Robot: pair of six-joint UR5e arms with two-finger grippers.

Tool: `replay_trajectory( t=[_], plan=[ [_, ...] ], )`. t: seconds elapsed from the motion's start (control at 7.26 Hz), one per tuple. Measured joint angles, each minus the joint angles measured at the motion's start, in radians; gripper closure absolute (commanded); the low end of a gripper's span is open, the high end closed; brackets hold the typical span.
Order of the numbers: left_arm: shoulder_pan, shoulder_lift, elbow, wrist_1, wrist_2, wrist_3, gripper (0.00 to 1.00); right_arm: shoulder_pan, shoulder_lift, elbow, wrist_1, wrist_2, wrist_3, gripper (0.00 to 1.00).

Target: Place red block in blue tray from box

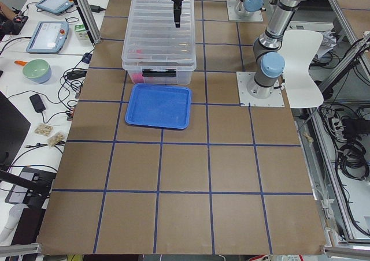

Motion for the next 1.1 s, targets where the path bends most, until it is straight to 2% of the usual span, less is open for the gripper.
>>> replay_trajectory(
  t=[0.69,1.1],
  plan=[
    [-0.006,0.002,0.002,0.003,-0.002,0.007,0.0,-0.003,0.011,0.006,-0.009,-0.003,-0.003,0.0],
    [-0.006,0.005,0.003,0.004,-0.002,0.009,0.0,-0.017,0.082,0.017,-0.154,0.009,0.001,0.0]
  ],
)
